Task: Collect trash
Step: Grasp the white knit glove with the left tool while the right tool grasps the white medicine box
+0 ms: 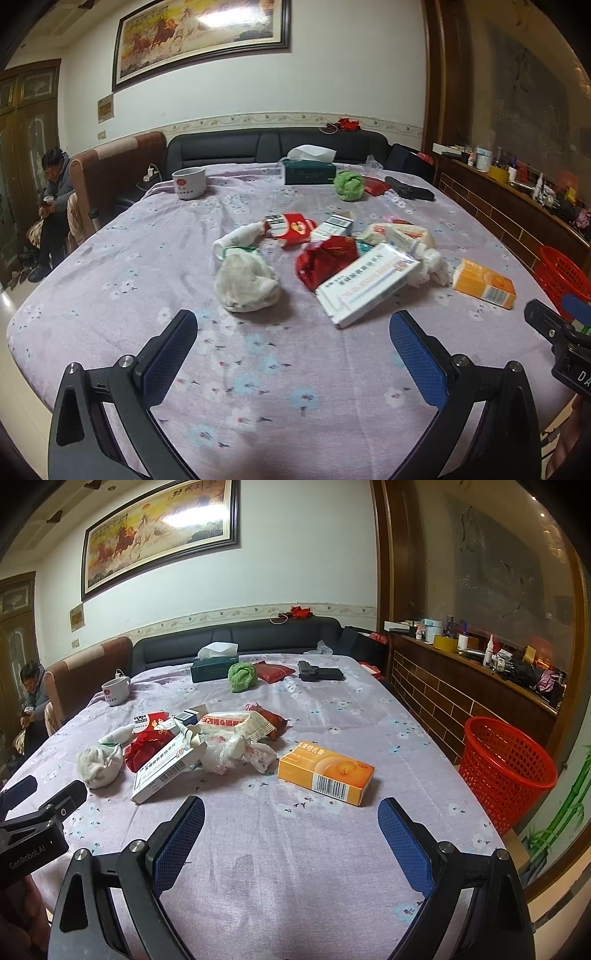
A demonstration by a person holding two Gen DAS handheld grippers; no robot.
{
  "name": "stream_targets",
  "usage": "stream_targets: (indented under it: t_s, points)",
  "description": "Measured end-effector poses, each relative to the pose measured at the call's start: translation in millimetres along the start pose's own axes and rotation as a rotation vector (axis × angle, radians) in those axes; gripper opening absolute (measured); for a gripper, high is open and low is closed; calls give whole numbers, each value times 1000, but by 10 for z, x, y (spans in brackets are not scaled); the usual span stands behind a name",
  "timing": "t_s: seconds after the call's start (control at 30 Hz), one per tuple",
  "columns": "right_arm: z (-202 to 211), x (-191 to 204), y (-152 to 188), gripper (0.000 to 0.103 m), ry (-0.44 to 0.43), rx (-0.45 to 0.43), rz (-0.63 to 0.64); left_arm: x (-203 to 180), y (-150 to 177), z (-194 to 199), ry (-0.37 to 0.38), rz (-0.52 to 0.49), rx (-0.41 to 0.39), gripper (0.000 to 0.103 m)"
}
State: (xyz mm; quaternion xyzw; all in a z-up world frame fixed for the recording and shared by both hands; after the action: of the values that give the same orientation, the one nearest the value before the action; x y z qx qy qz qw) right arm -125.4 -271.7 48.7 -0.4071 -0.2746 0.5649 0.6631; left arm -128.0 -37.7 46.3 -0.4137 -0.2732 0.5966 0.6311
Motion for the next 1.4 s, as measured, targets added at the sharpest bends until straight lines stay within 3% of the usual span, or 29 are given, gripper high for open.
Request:
stream_targets:
  t_s: [0.17,0.4,0.53,0.67,0.7,0.73,0.8,0.9,1.0,1.23,1.33,1.4]
  points:
    - [-51,22,0,88,-31,19,9,372,-86,-48,3,85,27,103]
    - [-205,79,-107,66,-175,77,3,831,-176,-329,44,207,110,94]
    - [-270,152,-149,63,-235,106,-2,965,-279,-617,81,259,163,94]
    - [-317,211,-175,63,-255,120,1,946,-368,-878,84,245,202,93]
    - [-335,221,-185,63,-267,127,-2,928,-375,-941,82,235,214,87]
    - [-353,234,-200,62,-281,135,-4,909,-371,-1016,84,228,237,72]
    - [-381,266,-237,59,-312,140,-3,911,-338,-1121,94,236,282,53]
    - [-426,346,-321,55,-341,134,15,929,-313,-1163,108,245,286,50]
    - [-497,475,-433,52,-372,135,51,933,-306,-1147,122,241,280,37]
    - [-733,908,-614,45,-394,132,138,887,-289,-1106,127,213,267,34]
    - [-938,1082,-654,36,-386,153,163,858,-276,-1083,123,195,258,32]
    - [-1064,1177,-640,20,-397,179,187,839,-270,-1051,125,184,247,30]
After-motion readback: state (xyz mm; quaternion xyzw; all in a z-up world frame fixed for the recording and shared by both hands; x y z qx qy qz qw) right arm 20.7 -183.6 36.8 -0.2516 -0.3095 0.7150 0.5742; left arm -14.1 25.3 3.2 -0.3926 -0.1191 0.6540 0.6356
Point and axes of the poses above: each gripper's, at about its wrist camera, not at the fingertips, and z roughly against the way its jaws point, x to its left, y to its underside, the point moved 2 cm from there along -z, roughly the way its jaws point, and after that the axes turned 14 degrees about y, right-handed, at the moved point
